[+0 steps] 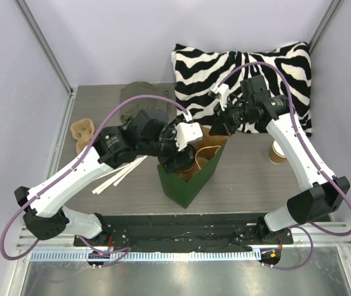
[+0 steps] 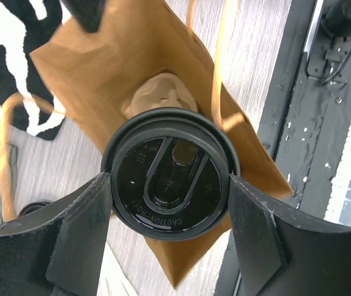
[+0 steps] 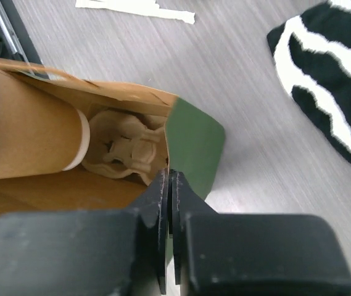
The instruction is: Pack the takeout coffee
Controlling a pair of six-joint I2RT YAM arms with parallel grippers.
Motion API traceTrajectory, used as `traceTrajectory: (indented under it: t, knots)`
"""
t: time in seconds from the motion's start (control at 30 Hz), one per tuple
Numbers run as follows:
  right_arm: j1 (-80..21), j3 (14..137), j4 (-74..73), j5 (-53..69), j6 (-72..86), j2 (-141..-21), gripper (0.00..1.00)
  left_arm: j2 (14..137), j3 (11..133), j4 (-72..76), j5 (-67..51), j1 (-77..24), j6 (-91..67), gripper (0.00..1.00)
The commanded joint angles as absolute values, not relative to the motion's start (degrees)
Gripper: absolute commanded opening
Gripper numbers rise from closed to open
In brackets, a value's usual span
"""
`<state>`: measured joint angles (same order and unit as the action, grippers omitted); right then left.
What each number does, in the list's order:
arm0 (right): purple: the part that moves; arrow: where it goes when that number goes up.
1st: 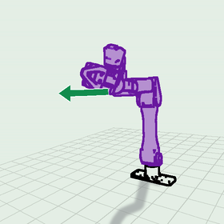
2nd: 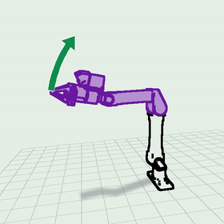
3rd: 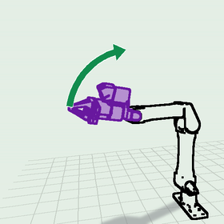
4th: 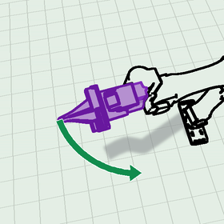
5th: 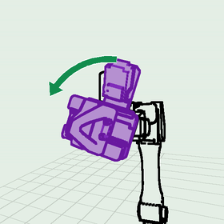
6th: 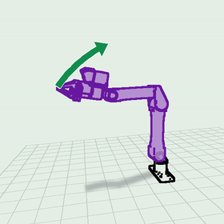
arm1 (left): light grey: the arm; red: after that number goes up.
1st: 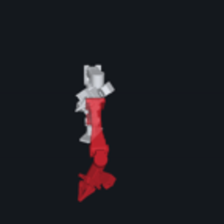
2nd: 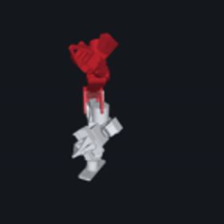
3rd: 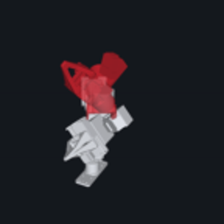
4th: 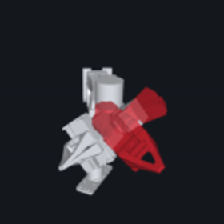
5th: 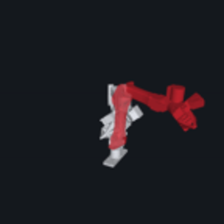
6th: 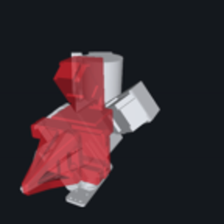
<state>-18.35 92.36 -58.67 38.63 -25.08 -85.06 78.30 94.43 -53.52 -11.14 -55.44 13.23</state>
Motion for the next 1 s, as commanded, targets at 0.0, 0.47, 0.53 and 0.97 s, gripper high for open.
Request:
traceTrajectory:
  t: [0.0,0.47,0.53,0.97]
  knots:
    - [-19.8,91.8,-52.8,39.9,-24.8,-78.1,0.01,74.1,91.4,-47.7,-9.0,-56.7,17.1,0.20]
    - [-23.8,77.7,-47.7,37.1,-19.9,-66.4,0.01,69.3,82.4,-42.8,-4.5,-59.3,22.0,0.18]
    - [-23.7,77.0,-49.1,36.0,-18.6,-65.8,0.01,69.1,82.3,-43.2,-4.7,-59.3,21.6,0.18]
    - [-23.6,84.8,-49.7,34.0,-17.8,-72.2,0.84,67.2,78.0,-42.7,-8.6,-59.4,21.3,0.17]
